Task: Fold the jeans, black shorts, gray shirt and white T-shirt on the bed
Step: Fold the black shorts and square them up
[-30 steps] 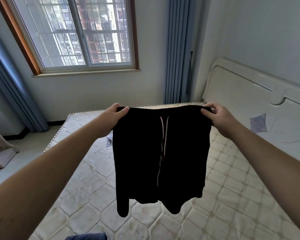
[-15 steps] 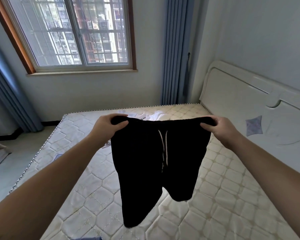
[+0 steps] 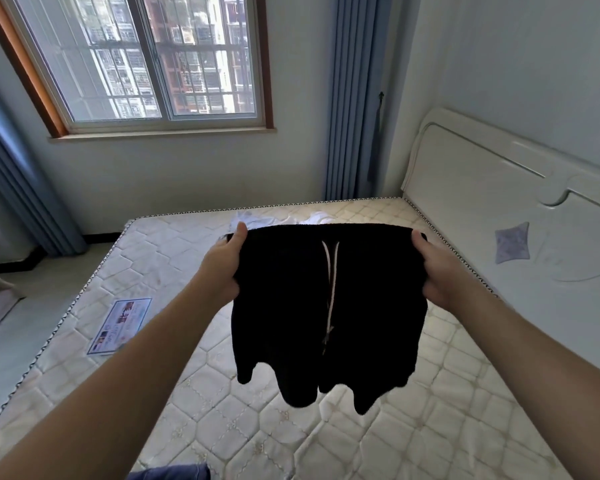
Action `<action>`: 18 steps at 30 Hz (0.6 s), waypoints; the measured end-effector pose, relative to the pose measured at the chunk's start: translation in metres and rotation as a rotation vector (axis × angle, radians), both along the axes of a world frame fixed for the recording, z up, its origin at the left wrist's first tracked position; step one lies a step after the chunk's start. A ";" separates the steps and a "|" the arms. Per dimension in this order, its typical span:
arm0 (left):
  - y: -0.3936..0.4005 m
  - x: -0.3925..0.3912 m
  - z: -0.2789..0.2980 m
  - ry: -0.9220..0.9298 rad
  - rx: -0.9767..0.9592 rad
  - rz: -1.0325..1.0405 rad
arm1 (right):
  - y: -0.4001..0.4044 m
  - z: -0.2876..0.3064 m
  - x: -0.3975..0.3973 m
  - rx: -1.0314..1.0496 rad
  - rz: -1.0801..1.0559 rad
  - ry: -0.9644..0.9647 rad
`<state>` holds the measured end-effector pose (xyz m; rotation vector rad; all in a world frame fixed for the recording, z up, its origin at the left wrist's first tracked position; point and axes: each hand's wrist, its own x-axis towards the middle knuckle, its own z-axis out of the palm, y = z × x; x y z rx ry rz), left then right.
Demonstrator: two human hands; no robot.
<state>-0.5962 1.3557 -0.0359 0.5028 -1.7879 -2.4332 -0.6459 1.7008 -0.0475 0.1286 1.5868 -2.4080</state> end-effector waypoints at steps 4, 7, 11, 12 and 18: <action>0.037 -0.003 -0.008 -0.126 0.199 0.122 | -0.034 -0.009 0.008 -0.068 -0.192 -0.115; 0.063 -0.004 -0.017 -0.114 0.236 0.215 | -0.061 -0.010 0.022 -0.100 -0.243 -0.099; 0.095 0.002 -0.022 0.008 -0.013 0.313 | -0.092 -0.008 0.044 0.179 -0.241 0.135; 0.103 0.006 -0.019 0.041 -0.089 0.336 | -0.098 -0.006 0.051 0.301 -0.239 0.221; 0.129 0.022 -0.016 0.254 -0.369 0.272 | -0.116 0.001 0.074 0.555 -0.167 0.408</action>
